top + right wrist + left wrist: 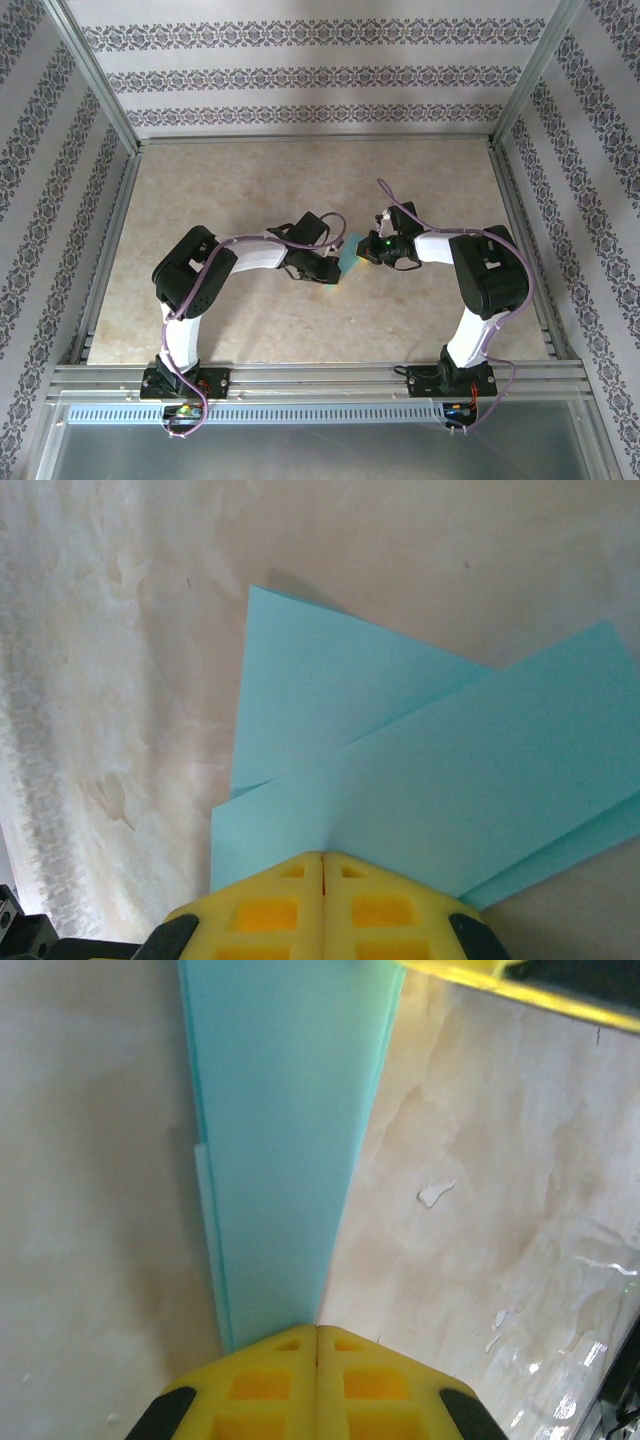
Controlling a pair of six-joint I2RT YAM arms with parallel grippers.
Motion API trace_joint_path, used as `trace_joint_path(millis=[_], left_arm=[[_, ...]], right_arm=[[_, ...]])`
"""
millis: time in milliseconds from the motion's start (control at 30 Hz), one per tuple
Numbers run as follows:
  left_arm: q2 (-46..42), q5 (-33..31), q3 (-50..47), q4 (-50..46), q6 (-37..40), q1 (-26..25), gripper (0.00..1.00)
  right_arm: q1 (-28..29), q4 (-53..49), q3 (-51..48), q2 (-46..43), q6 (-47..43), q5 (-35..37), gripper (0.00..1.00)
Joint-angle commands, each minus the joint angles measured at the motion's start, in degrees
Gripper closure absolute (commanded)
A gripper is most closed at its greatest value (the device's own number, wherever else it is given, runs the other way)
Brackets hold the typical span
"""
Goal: Fold a paper plane with a square sheet of paper (fold left side to right side)
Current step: Fold the wing for the fifth time at the center of the table.
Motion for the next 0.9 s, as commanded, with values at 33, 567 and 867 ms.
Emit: trace_joint_path(millis=[33, 567, 867], left_arm=[[-1.6, -2.8, -2.8, -8.7, 2.7, 0.0, 1.00], [-12.1, -4.9, -13.6, -6.7, -0.4, -0.8, 1.00], [-24.9, -8.4, -17.9, -0.8, -4.2, 1.3, 0.97]], right_arm=[[0.3, -7.2, -1.4, 3.3, -2.0, 6.7, 1.00], [1.2, -13.0, 7.1, 2.8, -4.7, 6.6, 1.00], [5.2, -24.5, 17.3, -6.7, -7.7, 16.7, 0.64]])
